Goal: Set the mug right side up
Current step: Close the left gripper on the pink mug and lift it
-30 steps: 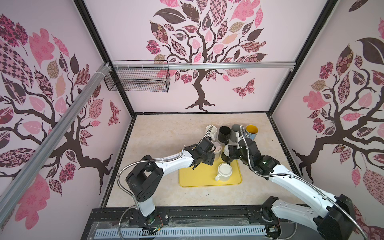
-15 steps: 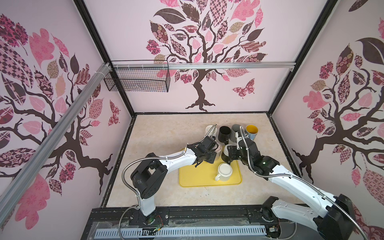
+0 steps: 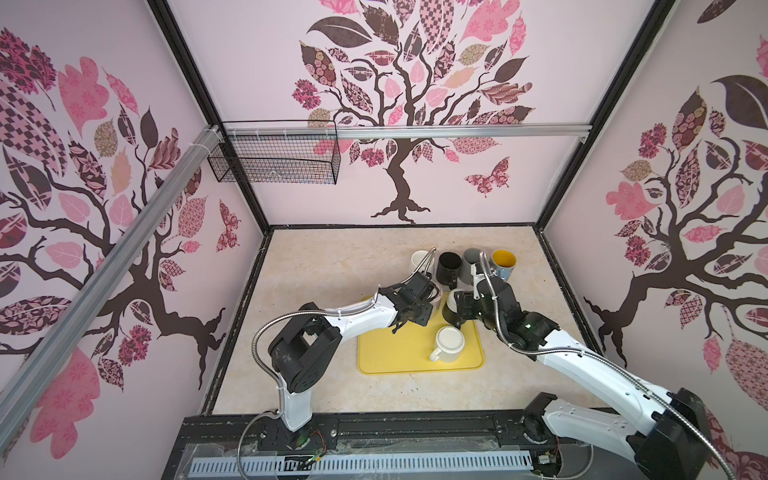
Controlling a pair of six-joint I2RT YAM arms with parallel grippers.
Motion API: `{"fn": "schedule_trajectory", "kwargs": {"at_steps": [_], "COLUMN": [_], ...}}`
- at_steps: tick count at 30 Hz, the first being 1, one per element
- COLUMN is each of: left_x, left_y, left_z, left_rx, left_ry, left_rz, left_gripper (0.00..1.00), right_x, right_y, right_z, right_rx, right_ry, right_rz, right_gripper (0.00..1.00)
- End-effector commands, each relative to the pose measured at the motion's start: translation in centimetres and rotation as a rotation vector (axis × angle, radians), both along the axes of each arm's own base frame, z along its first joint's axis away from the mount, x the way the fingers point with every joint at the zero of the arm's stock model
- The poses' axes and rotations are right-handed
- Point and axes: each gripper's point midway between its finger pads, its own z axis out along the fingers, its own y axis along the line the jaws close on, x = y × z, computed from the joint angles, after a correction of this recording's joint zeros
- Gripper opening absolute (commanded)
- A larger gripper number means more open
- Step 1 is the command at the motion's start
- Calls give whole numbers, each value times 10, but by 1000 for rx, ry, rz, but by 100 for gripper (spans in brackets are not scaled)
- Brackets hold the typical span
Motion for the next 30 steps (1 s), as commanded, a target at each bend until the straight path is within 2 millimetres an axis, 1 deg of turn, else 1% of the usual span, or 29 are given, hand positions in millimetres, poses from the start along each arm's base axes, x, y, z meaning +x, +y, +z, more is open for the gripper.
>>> {"fn": "schedule_trajectory", "kwargs": {"at_steps": [1, 6, 10, 15, 17, 18, 19, 26, 30], "left_x": [13, 12, 16, 22, 21, 21, 20, 11, 3], "left_y": [-2, 1, 12, 26, 30, 32, 34, 47, 58], "left_z": [7, 9, 12, 18, 21, 24, 27, 59, 86], "left_rx": [5, 11, 51, 110, 118, 119, 118, 72, -7], "left_ry": [-33, -42, -82, -136, -149, -156, -163, -217, -271], "left_rz": [27, 30, 60, 83, 87, 88, 89, 104, 138], "left_gripper": [30, 23, 15, 8, 4, 0, 0, 0, 0], "right_x": [1, -1, -2, -3, -4, -5, -5, -11, -15], "right_y": [-1, 3, 6, 10, 12, 14, 14, 27, 38], "right_z": [4, 1, -2, -2, -2, -1, -1, -3, -2], "right_rx": [10, 24, 35, 56, 70, 77, 86, 152, 206], "right_ry": [-22, -14, -5, -1, 0, 0, -1, 13, 17], "right_rz": [0, 14, 28, 42, 51, 58, 62, 120, 165], "right_gripper": [52, 52, 53, 54, 54, 54, 54, 54, 54]}}
